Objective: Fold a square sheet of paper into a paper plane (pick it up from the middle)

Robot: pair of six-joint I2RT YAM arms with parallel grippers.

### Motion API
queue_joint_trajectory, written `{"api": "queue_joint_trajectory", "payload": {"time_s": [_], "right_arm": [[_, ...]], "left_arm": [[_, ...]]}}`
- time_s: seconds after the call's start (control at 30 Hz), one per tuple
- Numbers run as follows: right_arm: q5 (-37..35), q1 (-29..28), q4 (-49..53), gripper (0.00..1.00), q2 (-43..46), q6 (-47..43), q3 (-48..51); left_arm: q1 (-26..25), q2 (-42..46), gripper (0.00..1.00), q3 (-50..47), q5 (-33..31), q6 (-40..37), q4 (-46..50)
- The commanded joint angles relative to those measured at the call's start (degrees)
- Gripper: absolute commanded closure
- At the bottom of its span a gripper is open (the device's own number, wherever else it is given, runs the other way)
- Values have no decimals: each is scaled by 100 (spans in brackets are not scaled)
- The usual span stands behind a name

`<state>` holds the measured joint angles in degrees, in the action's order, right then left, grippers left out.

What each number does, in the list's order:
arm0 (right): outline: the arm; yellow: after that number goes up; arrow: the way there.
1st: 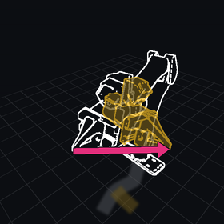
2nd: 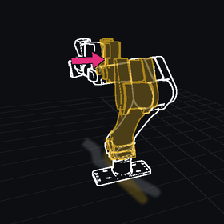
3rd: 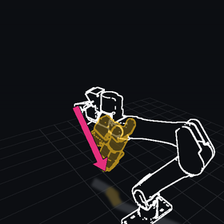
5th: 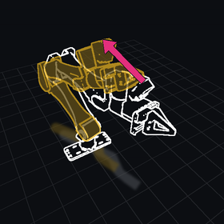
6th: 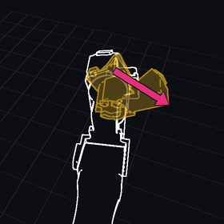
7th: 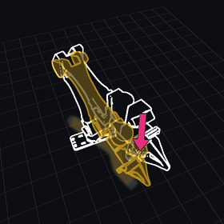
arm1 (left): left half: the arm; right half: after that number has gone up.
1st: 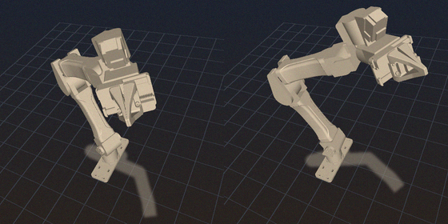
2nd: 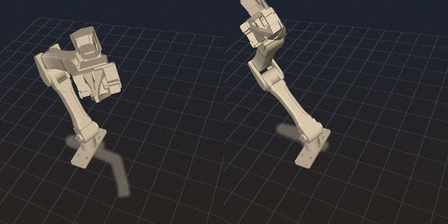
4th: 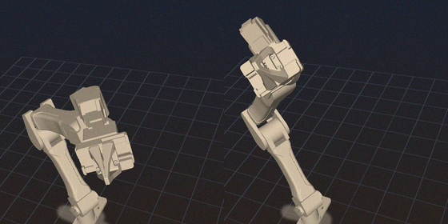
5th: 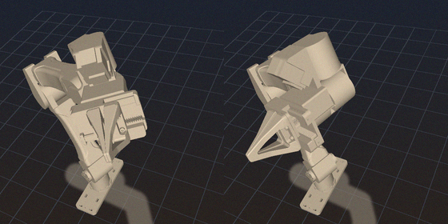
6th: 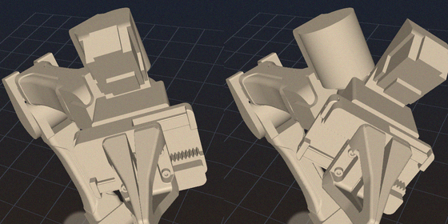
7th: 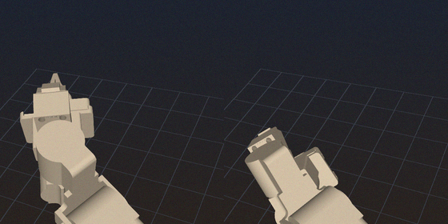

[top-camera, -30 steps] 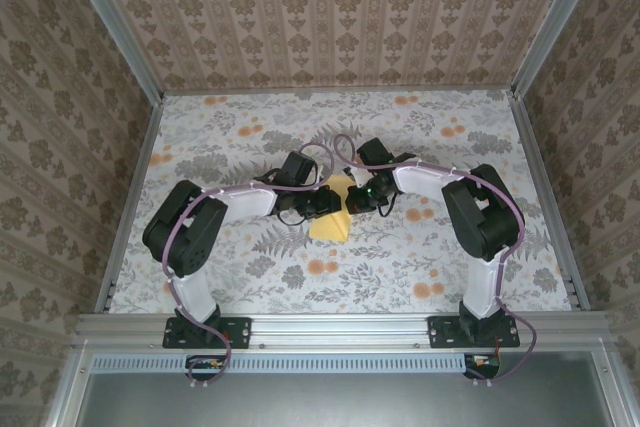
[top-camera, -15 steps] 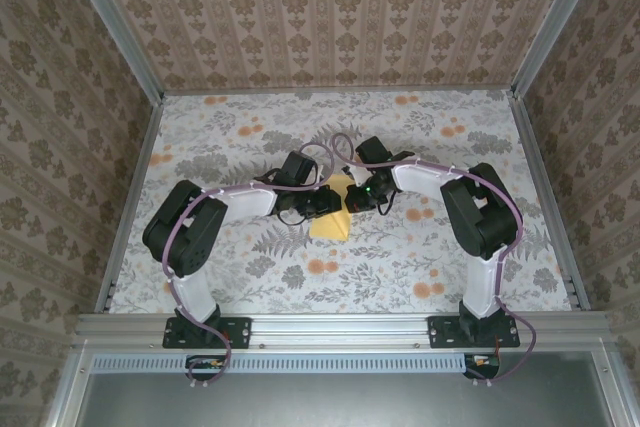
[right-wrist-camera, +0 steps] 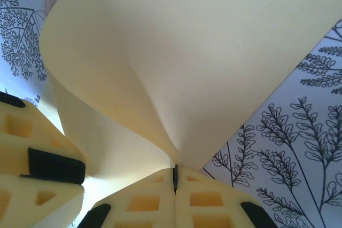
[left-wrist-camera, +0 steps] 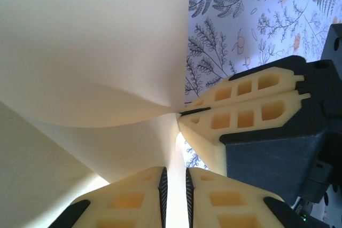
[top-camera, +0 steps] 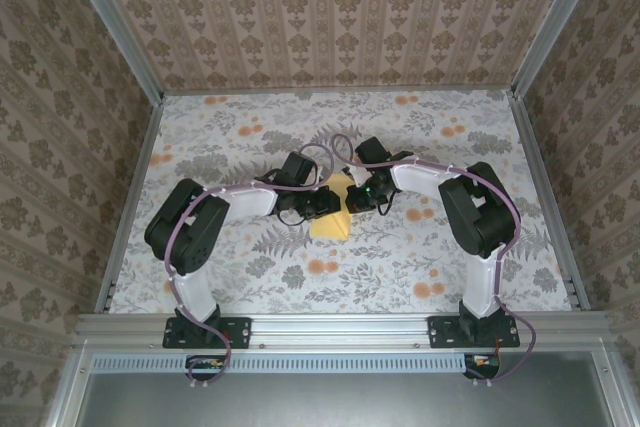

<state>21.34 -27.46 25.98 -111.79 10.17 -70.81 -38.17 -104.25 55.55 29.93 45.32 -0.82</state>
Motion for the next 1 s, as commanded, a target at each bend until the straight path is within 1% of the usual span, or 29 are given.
{"api": "queue_joint_trajectory", "payload": {"time_s": [0.0, 0.97], "right_arm": [[-81, 22, 163, 100, -105, -130, -188], [-106, 22, 156, 100, -186, -148, -289]], "left_arm": [[21, -112, 80, 114, -26, -104, 31], [21, -174, 80, 88, -37, -91, 39]]}}
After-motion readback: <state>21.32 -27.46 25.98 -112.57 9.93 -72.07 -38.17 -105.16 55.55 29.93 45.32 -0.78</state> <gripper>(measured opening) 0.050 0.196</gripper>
